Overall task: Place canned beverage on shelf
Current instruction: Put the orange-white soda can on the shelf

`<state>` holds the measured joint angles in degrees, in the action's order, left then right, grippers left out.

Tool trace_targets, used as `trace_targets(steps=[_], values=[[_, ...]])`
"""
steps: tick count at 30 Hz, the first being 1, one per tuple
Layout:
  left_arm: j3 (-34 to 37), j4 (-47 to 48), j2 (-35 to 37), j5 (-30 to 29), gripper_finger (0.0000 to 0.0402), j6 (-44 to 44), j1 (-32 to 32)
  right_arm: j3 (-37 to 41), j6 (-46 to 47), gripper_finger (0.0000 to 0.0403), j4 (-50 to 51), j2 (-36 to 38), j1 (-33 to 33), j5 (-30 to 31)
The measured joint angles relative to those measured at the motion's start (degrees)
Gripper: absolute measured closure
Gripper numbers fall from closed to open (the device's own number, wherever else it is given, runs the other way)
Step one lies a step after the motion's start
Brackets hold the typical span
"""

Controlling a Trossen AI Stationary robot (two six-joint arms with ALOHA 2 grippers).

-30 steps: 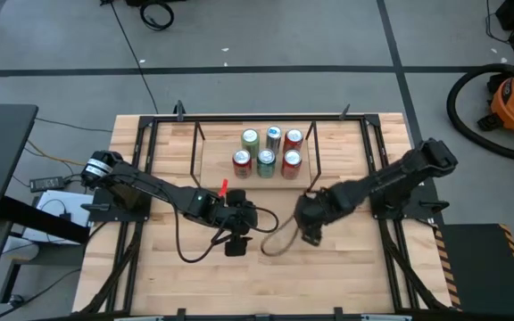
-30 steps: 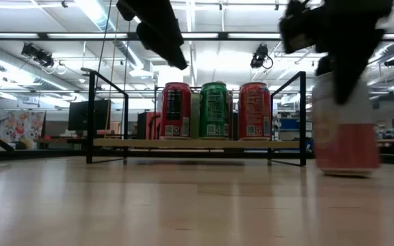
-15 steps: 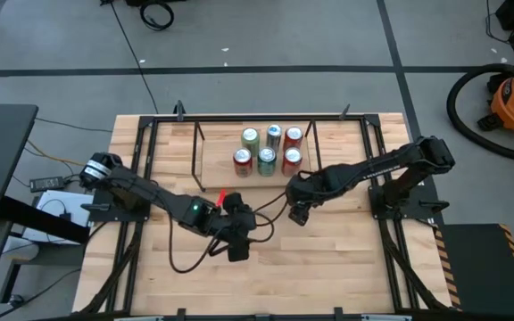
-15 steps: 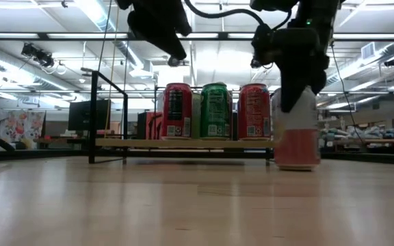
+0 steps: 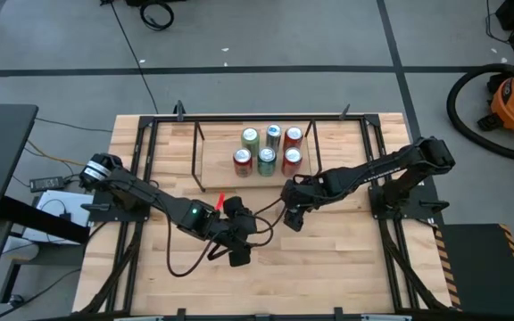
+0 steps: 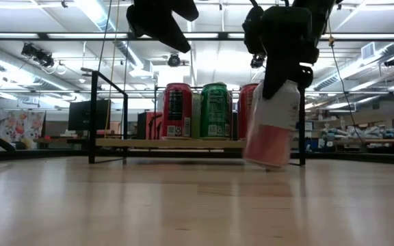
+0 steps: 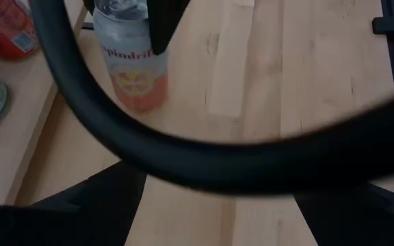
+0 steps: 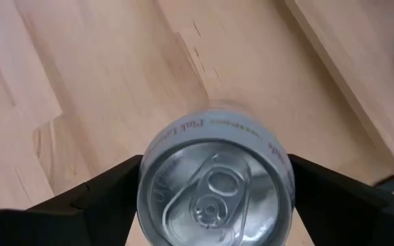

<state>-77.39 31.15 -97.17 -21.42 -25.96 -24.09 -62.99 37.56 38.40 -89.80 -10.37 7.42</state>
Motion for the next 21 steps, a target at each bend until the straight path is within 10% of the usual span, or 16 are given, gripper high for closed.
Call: trace_targets(steps=[21], values=[[0.0,-1.1,-0.1,0.0,0.0044,5.8,0.3,0.0,-6.8,0.0050,-1.7,0.0,1.3,-7.1]])
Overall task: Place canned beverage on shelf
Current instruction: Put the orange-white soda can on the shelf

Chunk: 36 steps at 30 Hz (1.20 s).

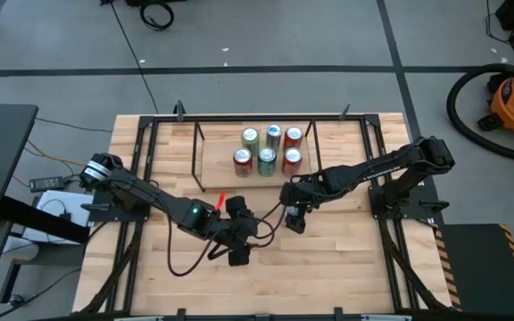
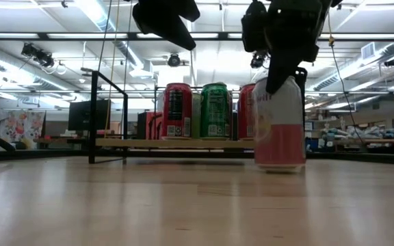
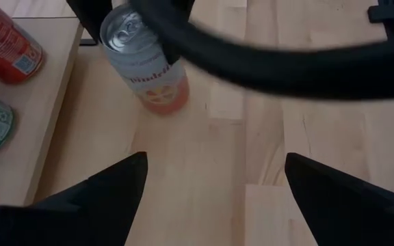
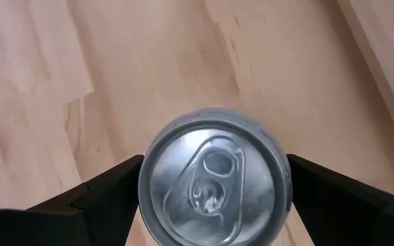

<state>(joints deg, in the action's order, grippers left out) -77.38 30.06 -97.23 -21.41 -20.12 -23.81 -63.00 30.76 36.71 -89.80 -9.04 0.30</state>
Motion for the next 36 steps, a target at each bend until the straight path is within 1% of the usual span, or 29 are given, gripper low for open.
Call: trace_targets(steps=[4,8,10,14,16,21,25,28,32,34,36], values=[[0.0,0.4,0.0,0.0,0.0044,0.0,0.0,-0.1,1.7,0.0050,-0.1,0.0,0.0,0.1],[0.0,0.4,0.0,0.0,0.0044,0.0,-0.2,-0.1,1.2,0.0049,0.3,0.0,-0.5,1.1],[0.0,0.5,0.0,0.0,0.0044,0.0,-0.2,-0.1,1.9,0.0043,-0.1,0.0,-0.7,0.9],[0.0,0.9,0.0,0.0,0.0044,0.6,-0.2,-0.1,3.5,0.0018,-0.9,0.0,-0.7,-1.4],[0.0,0.8,0.0,0.0,0.0044,1.4,-0.2,-0.3,4.0,0.0008,-0.9,0.0,-0.6,-1.5],[0.0,0.0,0.0,0.0,0.0044,1.4,-0.2,-3.9,3.5,0.0004,2.4,0.0,0.5,-1.6],[-0.1,-4.8,-0.8,-0.2,0.0044,1.4,-0.1,-8.7,1.9,0.0004,7.7,0.1,-0.5,2.1],[0.0,-8.2,-2.2,-1.5,0.0044,3.8,-0.1,-11.3,1.0,0.0004,12.8,0.4,-2.4,5.2],[0.0,-10.9,-4.7,-2.3,0.0044,7.6,0.2,-11.4,1.0,0.0004,19.2,1.5,-6.8,12.8],[0.0,-11.9,-5.5,-2.3,0.0044,7.5,0.7,-10.9,2.1,0.0004,22.1,2.1,-9.2,15.2],[0.0,-12.7,-5.9,-2.4,0.0044,6.9,1.2,-10.1,3.3,0.0004,22.5,3.7,-12.0,17.1]])
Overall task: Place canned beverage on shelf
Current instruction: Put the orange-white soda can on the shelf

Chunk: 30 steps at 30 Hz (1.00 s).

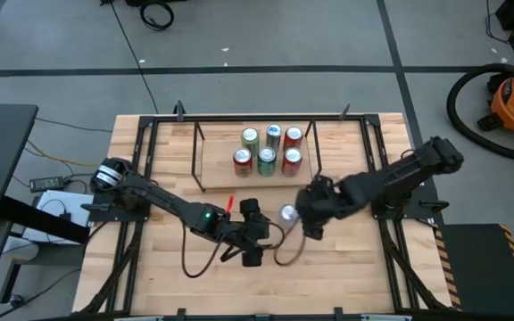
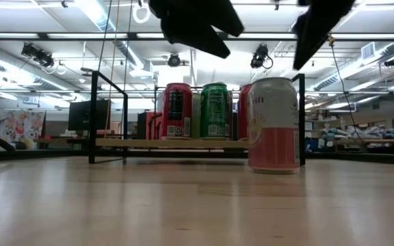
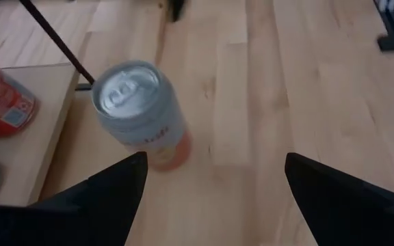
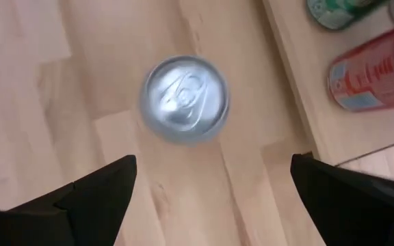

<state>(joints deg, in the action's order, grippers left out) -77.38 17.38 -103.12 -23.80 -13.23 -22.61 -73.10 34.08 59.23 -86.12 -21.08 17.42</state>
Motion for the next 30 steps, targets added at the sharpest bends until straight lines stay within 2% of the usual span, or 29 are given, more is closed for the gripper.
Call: trace_targets(steps=[5,11,17,20,26,30], values=[[0.0,-3.4,-0.8,-0.1,0.0044,-0.6,1.5,3.3,6.1,0.0005,2.1,3.8,-6.6,6.9],[-0.1,-11.6,-1.9,0.7,0.0044,-0.5,3.2,9.7,16.7,0.0005,2.3,7.9,-13.2,11.7],[0.0,-17.6,-3.2,-5.5,0.0044,3.9,4.2,15.4,25.6,0.0005,2.2,9.0,-18.8,19.7],[0.0,-20.6,-4.1,-5.9,0.0044,4.0,5.7,18.0,29.1,0.0005,1.6,9.0,-21.2,23.2],[-0.1,-29.3,-7.2,-0.6,0.0044,4.6,9.6,23.1,33.1,0.0005,-4.5,8.9,-25.6,32.3],[0.0,-30.1,-9.2,3.2,0.0044,4.9,11.7,25.9,36.4,0.0005,-7.1,8.9,-28.4,37.9]])
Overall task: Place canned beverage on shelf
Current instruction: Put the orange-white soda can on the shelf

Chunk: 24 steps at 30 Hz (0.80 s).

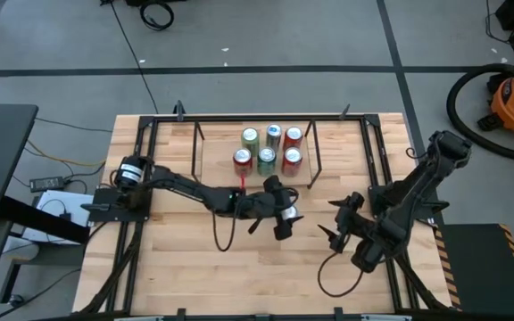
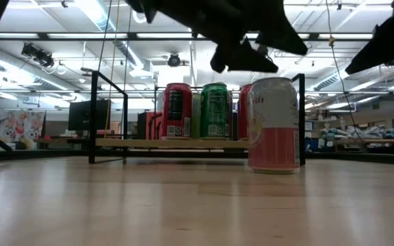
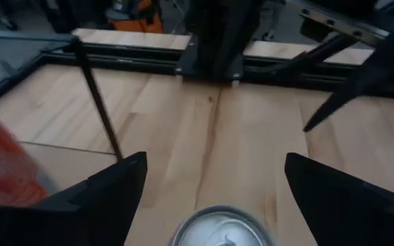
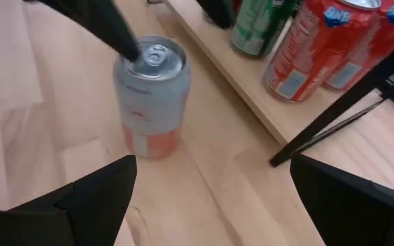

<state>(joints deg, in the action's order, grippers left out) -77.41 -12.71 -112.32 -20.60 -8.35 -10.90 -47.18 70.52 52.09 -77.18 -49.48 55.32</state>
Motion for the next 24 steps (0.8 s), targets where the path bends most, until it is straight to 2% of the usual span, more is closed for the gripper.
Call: trace_targets(steps=[6,9,24], values=[[0.0,0.9,-0.4,7.2,0.0009,0.2,1.9,3.5,1.8,0.0005,-4.1,-0.1,-1.6,2.2],[0.0,1.2,-0.4,9.2,0.0007,0.2,2.1,4.6,1.5,0.0005,-5.7,-0.1,-1.6,2.3],[0.0,5.0,-2.3,5.9,0.0008,0.8,2.0,4.7,1.1,0.0007,-6.7,-0.1,-1.9,3.1]])
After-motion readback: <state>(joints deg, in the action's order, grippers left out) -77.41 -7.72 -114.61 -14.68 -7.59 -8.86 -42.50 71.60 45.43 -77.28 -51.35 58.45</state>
